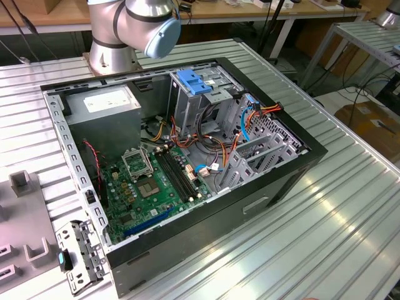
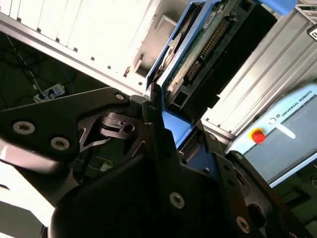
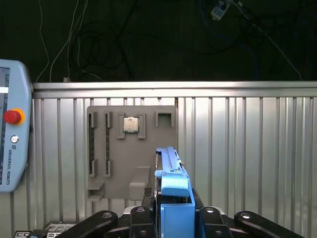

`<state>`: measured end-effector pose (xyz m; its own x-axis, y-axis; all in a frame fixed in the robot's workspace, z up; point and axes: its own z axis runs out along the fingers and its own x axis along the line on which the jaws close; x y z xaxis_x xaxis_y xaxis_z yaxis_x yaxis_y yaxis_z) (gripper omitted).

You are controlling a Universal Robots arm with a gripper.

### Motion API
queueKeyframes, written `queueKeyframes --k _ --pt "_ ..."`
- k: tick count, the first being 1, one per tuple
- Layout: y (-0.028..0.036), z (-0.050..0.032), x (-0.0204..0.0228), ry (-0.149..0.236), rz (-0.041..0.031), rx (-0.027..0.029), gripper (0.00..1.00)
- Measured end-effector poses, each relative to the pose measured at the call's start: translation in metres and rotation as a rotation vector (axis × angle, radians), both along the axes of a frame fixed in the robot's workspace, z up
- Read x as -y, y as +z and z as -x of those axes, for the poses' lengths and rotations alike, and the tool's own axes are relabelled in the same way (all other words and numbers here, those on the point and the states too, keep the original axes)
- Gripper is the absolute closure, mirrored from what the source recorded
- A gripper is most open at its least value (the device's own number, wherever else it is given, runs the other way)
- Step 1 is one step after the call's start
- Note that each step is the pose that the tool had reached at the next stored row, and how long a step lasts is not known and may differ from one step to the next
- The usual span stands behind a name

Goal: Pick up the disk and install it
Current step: 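Pick up the disk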

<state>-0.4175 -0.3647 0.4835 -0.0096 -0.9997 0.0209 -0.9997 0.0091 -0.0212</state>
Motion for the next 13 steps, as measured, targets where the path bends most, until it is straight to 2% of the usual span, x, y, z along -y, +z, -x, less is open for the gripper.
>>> queueKeyframes --k 3,9,13 --pt "0.0 -0.0165 0.0 0.0 0.0 -0.0001 0.63" --pt "-0.0001 -0.0349 0.0 0.0 0.0 0.0 0.63" --pt "-0.0001 -0.0437 0.0 0.0 0.0001 -0.0001 0.63"
